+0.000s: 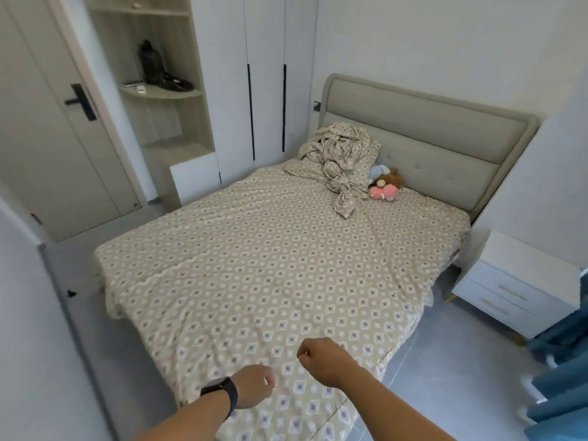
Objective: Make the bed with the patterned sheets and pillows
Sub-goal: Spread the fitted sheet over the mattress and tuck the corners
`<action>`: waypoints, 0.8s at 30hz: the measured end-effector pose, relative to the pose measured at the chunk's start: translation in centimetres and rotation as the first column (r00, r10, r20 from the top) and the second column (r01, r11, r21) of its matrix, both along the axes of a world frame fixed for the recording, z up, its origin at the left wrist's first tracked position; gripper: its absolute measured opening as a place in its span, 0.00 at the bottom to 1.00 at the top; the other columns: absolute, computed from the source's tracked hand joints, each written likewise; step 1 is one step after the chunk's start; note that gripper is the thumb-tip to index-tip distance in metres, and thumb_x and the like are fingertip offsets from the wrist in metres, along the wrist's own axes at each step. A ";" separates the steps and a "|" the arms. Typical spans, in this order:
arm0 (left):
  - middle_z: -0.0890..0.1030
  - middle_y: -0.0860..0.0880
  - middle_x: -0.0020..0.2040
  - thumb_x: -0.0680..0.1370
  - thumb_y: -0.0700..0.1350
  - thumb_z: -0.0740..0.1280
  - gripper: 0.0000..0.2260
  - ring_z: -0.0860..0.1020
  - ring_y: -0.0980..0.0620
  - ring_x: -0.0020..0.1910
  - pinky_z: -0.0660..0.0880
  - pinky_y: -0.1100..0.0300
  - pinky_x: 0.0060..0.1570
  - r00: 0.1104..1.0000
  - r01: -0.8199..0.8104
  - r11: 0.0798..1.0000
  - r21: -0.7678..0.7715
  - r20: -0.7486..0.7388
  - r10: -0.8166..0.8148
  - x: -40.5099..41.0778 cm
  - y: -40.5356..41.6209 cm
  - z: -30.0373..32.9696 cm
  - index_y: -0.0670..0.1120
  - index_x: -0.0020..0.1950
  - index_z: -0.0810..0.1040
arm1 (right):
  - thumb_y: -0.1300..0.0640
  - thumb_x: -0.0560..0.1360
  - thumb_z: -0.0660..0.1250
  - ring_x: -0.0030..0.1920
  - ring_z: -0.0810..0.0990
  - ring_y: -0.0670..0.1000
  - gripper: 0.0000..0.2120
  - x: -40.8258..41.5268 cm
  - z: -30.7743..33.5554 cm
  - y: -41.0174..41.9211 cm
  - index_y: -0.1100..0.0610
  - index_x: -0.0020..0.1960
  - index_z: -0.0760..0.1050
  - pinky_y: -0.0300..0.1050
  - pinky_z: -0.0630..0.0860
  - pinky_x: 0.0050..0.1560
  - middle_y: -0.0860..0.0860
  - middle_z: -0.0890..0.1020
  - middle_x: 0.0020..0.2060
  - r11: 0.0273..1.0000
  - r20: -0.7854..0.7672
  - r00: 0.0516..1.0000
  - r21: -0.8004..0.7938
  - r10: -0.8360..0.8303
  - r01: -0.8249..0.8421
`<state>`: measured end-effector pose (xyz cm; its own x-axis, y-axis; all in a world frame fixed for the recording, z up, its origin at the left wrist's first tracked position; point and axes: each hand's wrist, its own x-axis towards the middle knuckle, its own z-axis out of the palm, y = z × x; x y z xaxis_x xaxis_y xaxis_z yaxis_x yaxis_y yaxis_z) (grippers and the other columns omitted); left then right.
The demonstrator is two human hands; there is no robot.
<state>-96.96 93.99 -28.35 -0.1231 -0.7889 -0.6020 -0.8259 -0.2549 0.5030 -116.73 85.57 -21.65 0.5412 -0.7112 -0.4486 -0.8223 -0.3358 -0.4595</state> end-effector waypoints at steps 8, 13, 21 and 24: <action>0.70 0.54 0.57 0.84 0.43 0.57 0.05 0.75 0.52 0.57 0.71 0.68 0.48 0.928 -0.368 0.919 0.145 0.001 0.371 -5.2 5.6 -1.4 0.51 0.54 0.71 | 0.50 0.82 0.58 0.55 0.80 0.52 0.14 -3.8 -3.2 -2.1 0.48 0.62 0.78 0.48 0.77 0.56 0.49 0.80 0.62 0.951 -0.064 0.949 0.012 0.310 -0.310; 0.73 0.56 0.53 0.82 0.46 0.60 0.05 0.76 0.51 0.58 0.71 0.68 0.47 0.891 -0.444 0.866 0.232 0.014 0.453 -8.6 7.8 -2.1 0.56 0.50 0.73 | 0.49 0.82 0.58 0.56 0.81 0.53 0.13 -5.5 -4.5 -1.9 0.49 0.62 0.78 0.48 0.77 0.56 0.50 0.81 0.61 0.925 -0.074 0.922 0.066 0.379 -0.375; 0.78 0.55 0.53 0.79 0.44 0.59 0.08 0.79 0.51 0.51 0.76 0.58 0.52 0.753 -0.646 0.732 0.216 0.026 0.658 -11.4 10.2 -6.0 0.56 0.50 0.74 | 0.53 0.82 0.57 0.49 0.80 0.54 0.13 -6.3 -9.8 1.2 0.51 0.59 0.78 0.47 0.76 0.49 0.50 0.82 0.54 0.906 -0.116 0.899 0.083 0.423 -0.416; 0.76 0.55 0.49 0.80 0.42 0.56 0.10 0.76 0.53 0.50 0.73 0.60 0.53 0.753 -0.653 0.730 0.201 0.075 0.653 -12.8 12.1 -10.2 0.58 0.46 0.69 | 0.52 0.83 0.55 0.48 0.81 0.56 0.13 -5.8 -14.1 2.0 0.55 0.54 0.77 0.49 0.75 0.46 0.52 0.82 0.49 0.896 -0.180 0.877 0.072 0.444 -0.439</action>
<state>-109.76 106.10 -38.60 0.3764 -0.5357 -0.7559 -0.4172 -0.8265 0.3780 -122.54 87.55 -35.79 0.7005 -0.4038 -0.5885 -0.6628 -0.6737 -0.3267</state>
